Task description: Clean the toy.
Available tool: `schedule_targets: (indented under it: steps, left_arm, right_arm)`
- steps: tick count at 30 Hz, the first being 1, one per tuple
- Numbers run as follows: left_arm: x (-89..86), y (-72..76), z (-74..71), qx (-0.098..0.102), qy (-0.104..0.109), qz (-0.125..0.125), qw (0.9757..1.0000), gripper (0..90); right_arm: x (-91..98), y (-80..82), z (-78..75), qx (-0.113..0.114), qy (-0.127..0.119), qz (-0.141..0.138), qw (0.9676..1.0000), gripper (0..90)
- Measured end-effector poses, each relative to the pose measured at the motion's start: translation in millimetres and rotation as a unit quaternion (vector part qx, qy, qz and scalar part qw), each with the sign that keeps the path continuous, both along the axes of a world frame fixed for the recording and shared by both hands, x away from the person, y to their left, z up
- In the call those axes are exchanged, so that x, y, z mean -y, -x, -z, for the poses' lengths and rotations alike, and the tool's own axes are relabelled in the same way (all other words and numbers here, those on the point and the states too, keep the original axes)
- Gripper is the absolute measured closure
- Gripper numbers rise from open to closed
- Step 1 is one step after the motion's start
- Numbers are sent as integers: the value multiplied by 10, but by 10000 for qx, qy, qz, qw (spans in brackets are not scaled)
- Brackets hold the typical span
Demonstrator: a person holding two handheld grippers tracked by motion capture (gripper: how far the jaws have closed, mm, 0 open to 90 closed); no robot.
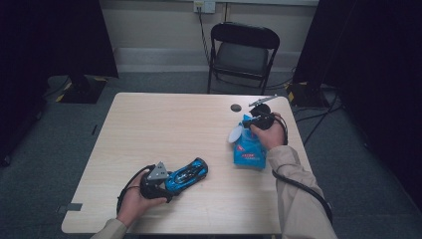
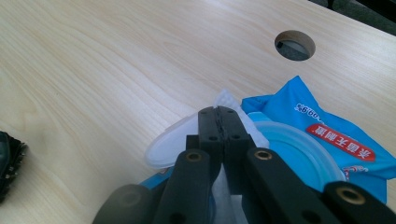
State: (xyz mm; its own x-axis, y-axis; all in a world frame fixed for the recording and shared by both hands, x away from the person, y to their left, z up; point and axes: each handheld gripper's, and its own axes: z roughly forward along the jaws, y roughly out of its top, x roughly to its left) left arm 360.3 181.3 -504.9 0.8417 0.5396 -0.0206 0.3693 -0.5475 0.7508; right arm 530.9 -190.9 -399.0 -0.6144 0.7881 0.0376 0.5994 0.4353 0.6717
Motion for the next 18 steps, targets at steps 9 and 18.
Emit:
schedule_targets:
  steps: [9, 18]
  left_arm:
    - [1, -1, 0, 0, 11, -2, 10000, 254]
    - [1, 0, 1, 0, 13, -3, 10000, 254]
  right_arm:
    - [48, 16, -67, 7, -142, 20, 9999, 900]
    - [79, 23, -96, 24, -238, 92, 9997, 900]
